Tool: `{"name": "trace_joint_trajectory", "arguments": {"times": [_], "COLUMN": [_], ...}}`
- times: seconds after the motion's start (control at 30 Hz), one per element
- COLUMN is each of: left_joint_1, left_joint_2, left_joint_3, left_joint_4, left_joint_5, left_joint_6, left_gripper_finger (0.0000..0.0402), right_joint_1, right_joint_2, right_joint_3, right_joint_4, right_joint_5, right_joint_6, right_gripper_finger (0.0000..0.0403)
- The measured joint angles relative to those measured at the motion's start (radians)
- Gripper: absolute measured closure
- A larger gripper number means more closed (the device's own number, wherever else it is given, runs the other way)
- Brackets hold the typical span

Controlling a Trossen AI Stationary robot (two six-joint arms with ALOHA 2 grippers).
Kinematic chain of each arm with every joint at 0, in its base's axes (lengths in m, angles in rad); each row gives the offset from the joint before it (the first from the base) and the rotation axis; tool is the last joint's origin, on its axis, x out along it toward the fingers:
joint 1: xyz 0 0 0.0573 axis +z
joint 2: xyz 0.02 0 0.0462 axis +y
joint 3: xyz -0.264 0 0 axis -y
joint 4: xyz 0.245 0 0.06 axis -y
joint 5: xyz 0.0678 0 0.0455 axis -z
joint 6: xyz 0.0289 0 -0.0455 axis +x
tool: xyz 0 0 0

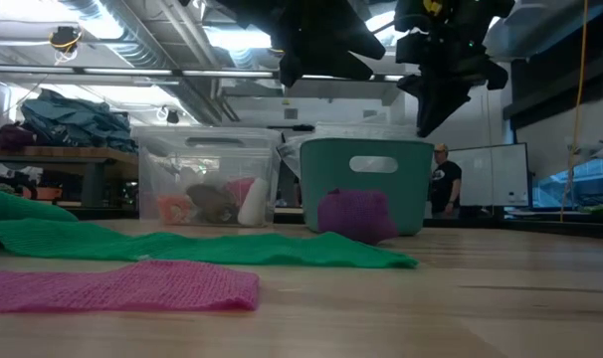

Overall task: Roll bandage
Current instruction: Open the bottom transparent zip bag

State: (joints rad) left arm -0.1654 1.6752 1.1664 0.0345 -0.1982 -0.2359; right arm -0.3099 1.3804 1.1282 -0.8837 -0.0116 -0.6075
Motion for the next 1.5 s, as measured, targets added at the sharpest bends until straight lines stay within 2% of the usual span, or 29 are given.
{"name": "trace_joint_trajectory", "arguments": {"times": [0.07,0.2,0.33,0.7,0.93,1.03,1.17,1.5], "left_joint_1": [0.000,0.000,0.000,0.030,0.035,0.035,0.035,0.016], "left_joint_2": [0.000,0.000,0.000,0.001,0.001,0.001,0.001,0.003], "left_joint_3": [0.000,0.000,0.000,0.000,0.000,0.000,0.000,0.000], "left_joint_4": [0.000,0.002,0.011,0.038,0.313,0.423,0.474,0.393], "left_joint_5": [0.000,0.000,0.000,0.000,0.000,0.001,0.000,0.000], "left_joint_6": [0.000,0.000,0.000,-0.090,0.223,0.292,0.315,0.244], "left_gripper_finger": [0.0241,0.0241,0.0241,0.0241,0.0241,0.0241,0.0241,0.0241], "right_joint_1": [0.000,0.001,0.001,0.004,0.050,0.080,0.113,0.170], "right_joint_2": [0.000,0.000,0.000,-0.003,-0.003,-0.002,-0.003,-0.004], "right_joint_3": [0.000,0.000,0.006,0.156,0.244,0.290,0.370,0.645], "right_joint_4": [0.000,0.000,-0.004,-0.139,-0.253,-0.346,-0.484,-0.686], "right_joint_5": [0.000,0.022,0.034,0.055,0.065,0.096,0.153,0.222], "right_joint_6": [0.000,0.024,0.026,0.026,-0.004,-0.004,-0.004,0.081], "right_gripper_finger": [0.0394,0.0386,0.0397,0.0398,0.0400,0.0400,0.0401,0.0401]}}
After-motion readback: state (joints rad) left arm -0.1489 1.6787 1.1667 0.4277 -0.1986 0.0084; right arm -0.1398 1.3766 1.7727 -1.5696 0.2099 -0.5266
